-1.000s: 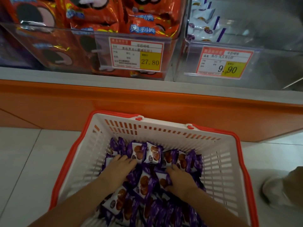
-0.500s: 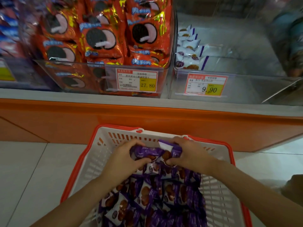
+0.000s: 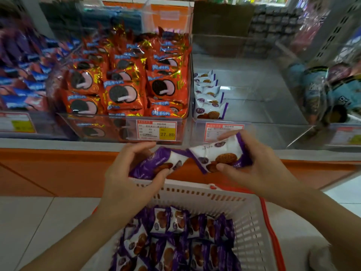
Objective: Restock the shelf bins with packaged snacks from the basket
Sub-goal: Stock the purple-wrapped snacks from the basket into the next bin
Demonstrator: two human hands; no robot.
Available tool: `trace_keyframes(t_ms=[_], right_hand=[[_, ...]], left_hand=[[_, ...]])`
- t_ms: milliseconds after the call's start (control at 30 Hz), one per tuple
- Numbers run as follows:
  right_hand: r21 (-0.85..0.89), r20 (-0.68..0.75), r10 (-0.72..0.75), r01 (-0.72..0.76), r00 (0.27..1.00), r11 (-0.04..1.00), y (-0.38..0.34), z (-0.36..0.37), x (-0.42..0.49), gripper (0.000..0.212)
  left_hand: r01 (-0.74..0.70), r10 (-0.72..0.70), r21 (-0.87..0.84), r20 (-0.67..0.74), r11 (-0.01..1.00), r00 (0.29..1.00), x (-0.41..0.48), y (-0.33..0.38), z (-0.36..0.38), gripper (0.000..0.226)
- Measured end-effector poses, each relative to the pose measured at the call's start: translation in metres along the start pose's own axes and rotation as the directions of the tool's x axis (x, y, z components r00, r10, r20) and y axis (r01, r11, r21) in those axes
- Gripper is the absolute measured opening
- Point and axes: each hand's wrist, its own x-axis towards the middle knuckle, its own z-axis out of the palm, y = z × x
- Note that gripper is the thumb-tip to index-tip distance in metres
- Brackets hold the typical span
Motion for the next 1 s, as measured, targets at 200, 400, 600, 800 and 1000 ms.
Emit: trace_keyframes(t_ms=[200, 400, 600, 800, 1000], right_hand=[[0.006, -0.351, -0.108, 0.117, 0.930, 0.993, -0.003, -0.010, 0.027, 0.042], [-0.009, -0.407, -0.024, 0.022, 0.913, 1.000, -0.006, -0.039, 0.075, 0.039], [-0.524, 0.087, 0.069, -0.013, 0.994, 0.851, 0.012, -0.050, 0.122, 0.034], [-0.728, 0.176, 0.065, 0.085, 0.982, 0.680, 0.016, -0.048, 0.142, 0.025], [-0.779, 0.183, 0.088, 0.090, 0.979, 0.620, 0.016, -0.040, 0.143, 0.031]], left_hand=[[-0.123, 0.124, 0.025, -0.061, 0.992, 0.990, 0.043, 0.016, -0.010, 0.029], [0.052, -0.058, -0.052, -0.138, 0.997, 0.989, 0.057, 0.022, -0.007, 0.029], [0.145, -0.171, -0.185, -0.129, 0.972, 0.977, 0.062, 0.028, -0.003, 0.028], [0.196, -0.229, -0.203, -0.154, 0.959, 0.961, 0.058, 0.025, -0.004, 0.034], [0.193, -0.222, -0.189, -0.149, 0.963, 0.964, 0.056, 0.031, -0.007, 0.032]])
